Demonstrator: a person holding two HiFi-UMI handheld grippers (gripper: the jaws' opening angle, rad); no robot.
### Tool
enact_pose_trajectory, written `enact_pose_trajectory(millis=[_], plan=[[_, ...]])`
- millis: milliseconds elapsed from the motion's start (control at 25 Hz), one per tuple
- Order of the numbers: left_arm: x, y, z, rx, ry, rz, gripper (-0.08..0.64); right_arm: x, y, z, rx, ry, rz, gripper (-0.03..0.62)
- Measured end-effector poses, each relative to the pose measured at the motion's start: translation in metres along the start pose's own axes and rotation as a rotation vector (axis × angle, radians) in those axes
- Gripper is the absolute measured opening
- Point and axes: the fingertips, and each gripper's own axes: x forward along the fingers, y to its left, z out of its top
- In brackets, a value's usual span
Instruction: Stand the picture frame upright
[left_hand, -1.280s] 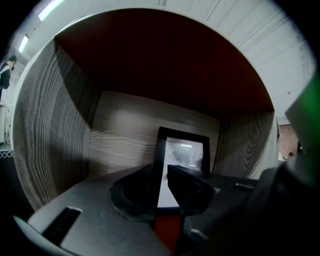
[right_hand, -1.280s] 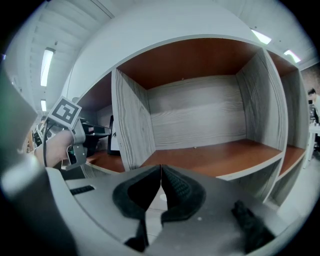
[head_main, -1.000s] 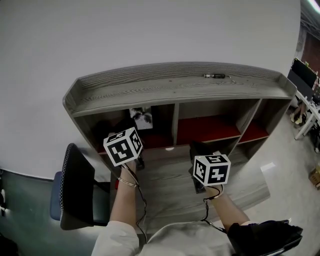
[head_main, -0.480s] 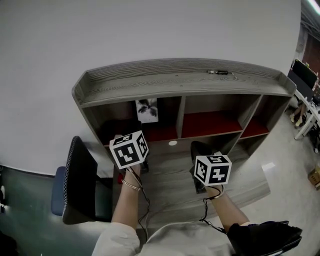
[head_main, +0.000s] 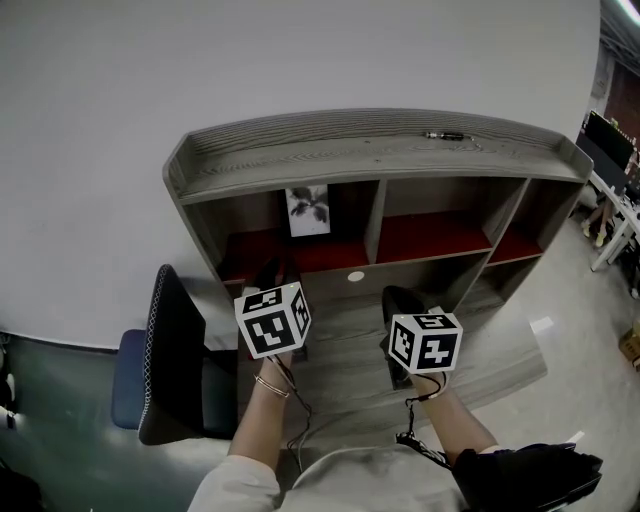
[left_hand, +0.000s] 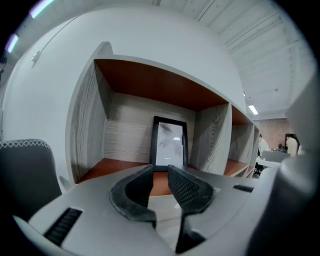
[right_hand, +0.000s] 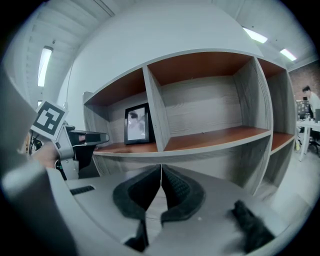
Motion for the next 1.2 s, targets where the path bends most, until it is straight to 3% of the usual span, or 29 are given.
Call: enact_pose_trajectory(millis=[560, 1000, 1200], plan=[[-0.052, -0.020, -0.023, 0.048, -0.041, -0.051, 0.067, -0.019, 0.013, -0.033, -0.010, 0.054, -0.026, 0.032], [-0.068, -0.061, -0.064, 0.064, 0.009, -0.076, 0.027, -0.037, -0.003, -0.042, -0.011, 0.045, -0.006, 0.032], [-0.080, -0.080, -0.083, 0.023, 0.049, -0.054, 0.017, -0.052, -0.014, -0.040, -0.044, 0.024, 0.010, 0.032]])
